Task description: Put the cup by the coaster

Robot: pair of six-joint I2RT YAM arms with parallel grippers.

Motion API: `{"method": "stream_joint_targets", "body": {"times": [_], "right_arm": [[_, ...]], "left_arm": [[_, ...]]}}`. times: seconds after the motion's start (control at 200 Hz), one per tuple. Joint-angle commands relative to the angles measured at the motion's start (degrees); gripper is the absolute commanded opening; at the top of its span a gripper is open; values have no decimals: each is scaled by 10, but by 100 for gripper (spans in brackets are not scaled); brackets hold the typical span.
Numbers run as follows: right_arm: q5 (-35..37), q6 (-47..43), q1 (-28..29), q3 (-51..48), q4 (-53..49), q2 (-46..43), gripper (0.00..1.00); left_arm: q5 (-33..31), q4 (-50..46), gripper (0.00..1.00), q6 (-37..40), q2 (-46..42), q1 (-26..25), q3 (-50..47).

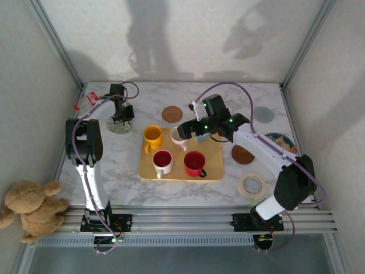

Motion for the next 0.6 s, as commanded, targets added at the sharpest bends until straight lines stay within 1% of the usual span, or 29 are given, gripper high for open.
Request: {"method": "stream_joint_targets", "body": {"times": [0.0,0.32,0.596], "right_arm": [[14,7,6,-11,10,-21,99],[16,12,6,-14,11,-21,99],[13,19,6,-12,18,-16,99]], "left_arm": [[15,-19,0,-9,33,-12,39],[27,-48,0,-6,95,-33,132],[47,-53,0,1,110,-47,135]]}}
